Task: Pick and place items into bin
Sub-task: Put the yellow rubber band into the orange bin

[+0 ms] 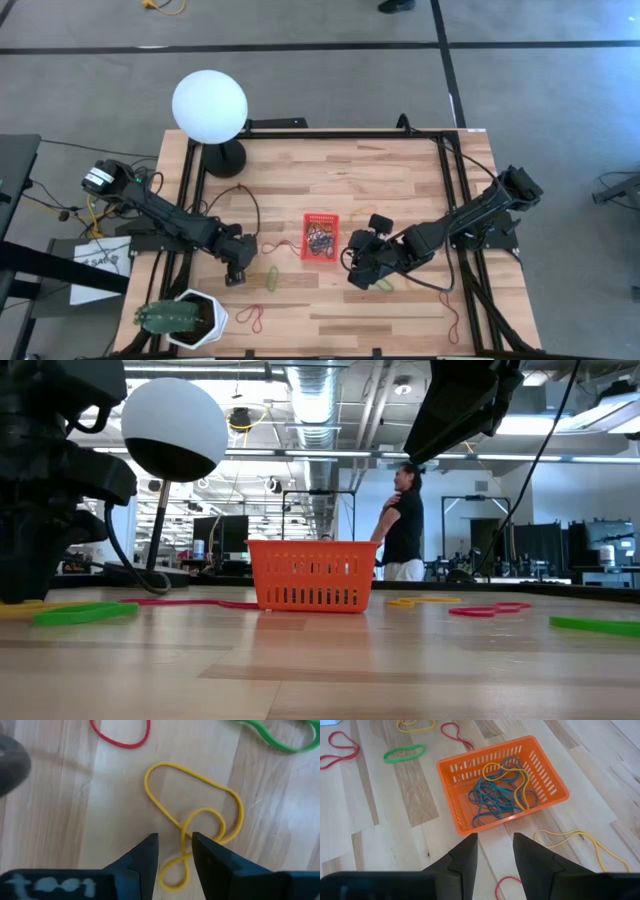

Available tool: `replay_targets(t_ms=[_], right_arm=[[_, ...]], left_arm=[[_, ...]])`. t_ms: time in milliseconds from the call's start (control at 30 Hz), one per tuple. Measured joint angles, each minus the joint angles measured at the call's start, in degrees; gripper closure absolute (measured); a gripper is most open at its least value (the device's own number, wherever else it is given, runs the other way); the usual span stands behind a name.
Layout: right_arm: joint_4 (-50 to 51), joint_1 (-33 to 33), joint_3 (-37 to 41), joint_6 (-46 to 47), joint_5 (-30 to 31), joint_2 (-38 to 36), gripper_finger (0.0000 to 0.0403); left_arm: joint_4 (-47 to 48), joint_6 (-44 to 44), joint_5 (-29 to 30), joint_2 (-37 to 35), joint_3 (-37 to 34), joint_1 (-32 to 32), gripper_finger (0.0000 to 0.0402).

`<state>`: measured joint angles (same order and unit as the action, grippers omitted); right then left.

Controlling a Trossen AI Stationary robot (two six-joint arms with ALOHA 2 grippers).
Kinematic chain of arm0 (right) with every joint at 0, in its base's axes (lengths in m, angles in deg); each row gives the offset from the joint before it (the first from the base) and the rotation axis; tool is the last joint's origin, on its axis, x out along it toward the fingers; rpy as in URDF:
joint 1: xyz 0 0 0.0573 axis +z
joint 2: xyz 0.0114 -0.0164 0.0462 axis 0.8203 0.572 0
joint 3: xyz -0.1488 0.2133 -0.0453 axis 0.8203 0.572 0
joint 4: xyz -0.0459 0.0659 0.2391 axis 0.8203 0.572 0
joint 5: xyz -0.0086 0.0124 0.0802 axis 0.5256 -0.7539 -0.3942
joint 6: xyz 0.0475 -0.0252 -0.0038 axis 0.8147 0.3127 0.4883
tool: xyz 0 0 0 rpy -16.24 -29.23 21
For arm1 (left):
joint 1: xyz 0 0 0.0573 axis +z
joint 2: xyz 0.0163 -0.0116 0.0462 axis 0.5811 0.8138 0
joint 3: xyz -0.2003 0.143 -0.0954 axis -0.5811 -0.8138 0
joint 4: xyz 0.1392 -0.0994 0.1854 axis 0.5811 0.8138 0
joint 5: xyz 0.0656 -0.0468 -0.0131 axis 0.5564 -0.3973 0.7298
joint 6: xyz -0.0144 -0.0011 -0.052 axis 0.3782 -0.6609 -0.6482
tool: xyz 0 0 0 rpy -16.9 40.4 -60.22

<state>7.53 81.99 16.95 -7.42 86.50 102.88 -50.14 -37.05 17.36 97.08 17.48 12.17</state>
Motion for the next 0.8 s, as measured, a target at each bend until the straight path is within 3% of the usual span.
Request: replay_targets(t_ms=[333,500,800], right_arm=[[-0.01,0.00,0.00,0.04,-0.02,0.00,0.0284],[0.00,0.00,0.00,-0.26,0.00,0.00,0.0284],[-0.08,0.00,0.00,-0.33,-0.02,0.00,0.0284]], left_arm=[[-0.20,0.92,2.74,0.11,-0.07,0.02,0.0391],[-0.51,4.36,4.58,0.46,1.96,-0.75,0.0400],[0.85,18.80,9.05,0.26,15.63,-1.49,0.0401]])
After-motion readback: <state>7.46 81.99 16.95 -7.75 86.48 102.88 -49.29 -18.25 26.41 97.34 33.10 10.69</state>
